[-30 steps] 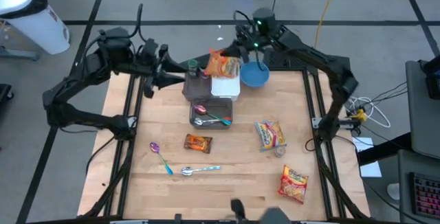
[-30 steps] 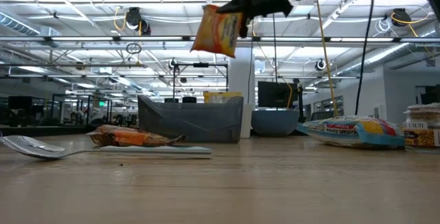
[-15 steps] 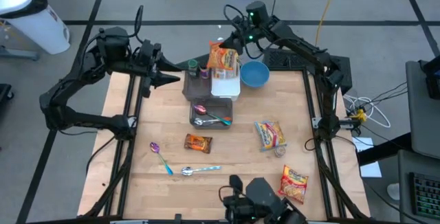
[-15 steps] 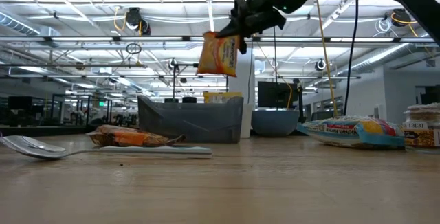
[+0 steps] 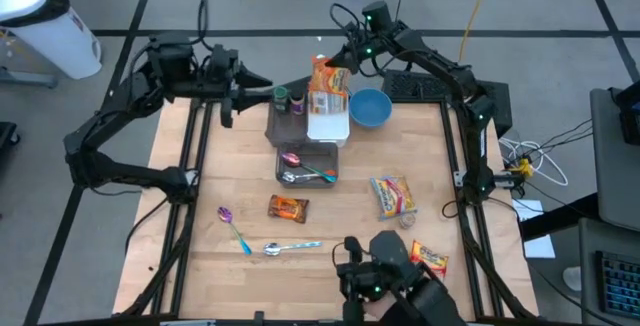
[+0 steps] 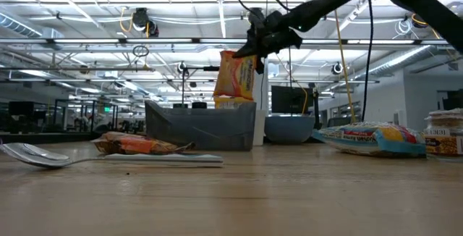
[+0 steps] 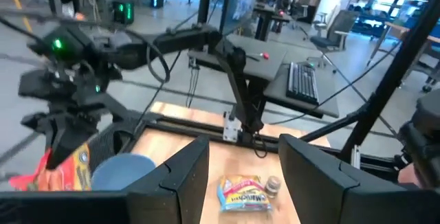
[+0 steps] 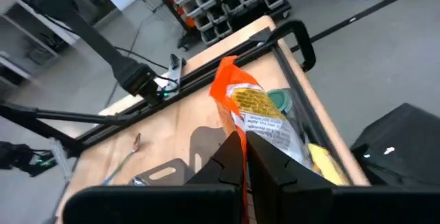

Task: Pick & Place Food Item
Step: Put the orange noodle pack into the white bin

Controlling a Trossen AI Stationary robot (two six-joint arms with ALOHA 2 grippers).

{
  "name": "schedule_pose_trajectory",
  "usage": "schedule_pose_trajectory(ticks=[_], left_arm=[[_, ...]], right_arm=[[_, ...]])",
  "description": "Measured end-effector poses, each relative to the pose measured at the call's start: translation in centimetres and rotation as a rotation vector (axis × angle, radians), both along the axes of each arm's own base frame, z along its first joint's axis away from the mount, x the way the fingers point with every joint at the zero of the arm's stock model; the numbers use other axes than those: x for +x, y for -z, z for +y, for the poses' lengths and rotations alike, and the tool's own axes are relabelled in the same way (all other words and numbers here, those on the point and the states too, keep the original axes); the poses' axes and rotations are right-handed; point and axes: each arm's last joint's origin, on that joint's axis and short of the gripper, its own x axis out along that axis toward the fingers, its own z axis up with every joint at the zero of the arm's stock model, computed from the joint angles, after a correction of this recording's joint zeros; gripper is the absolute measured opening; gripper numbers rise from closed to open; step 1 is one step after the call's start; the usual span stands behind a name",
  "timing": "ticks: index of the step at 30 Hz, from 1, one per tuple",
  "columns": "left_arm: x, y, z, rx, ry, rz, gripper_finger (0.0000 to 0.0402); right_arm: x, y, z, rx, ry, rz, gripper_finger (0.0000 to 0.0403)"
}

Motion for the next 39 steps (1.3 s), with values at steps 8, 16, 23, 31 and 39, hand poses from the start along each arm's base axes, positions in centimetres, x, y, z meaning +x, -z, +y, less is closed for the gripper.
schedule_pose_trajectory(ticks=[8,16,23,31,39], left_arm=[[0.9,0.6,0.6,-0.041,-0.003,0.024,0.0182],[0.9,0.6,0.6,-0.049,-0.005,0.023,0.0182],[0.8,0.5,0.6,-0.074,-0.010,0.021,0.0182],[0.8,0.5,0.8,-0.065,-0.059,0.024,0.0182],[0.6,0.5,1.1,-0.072,-0.082,0.023,0.0182]], right_arm=[[-0.4,0.0,-0.4,-0.079,-0.020,-0.017,0.0000],[0.0,1.8,-1.1,-0.073,-0.077,-0.023,0.0000],[0.3,3.0,-1.3,-0.089,-0.112,-0.019,0.0000],[0.0,4.9,-1.0,-0.091,-0.137,0.021,0.0000],[0.0,7.7,-0.5,-0.084,-0.141,0.073,0.0000]])
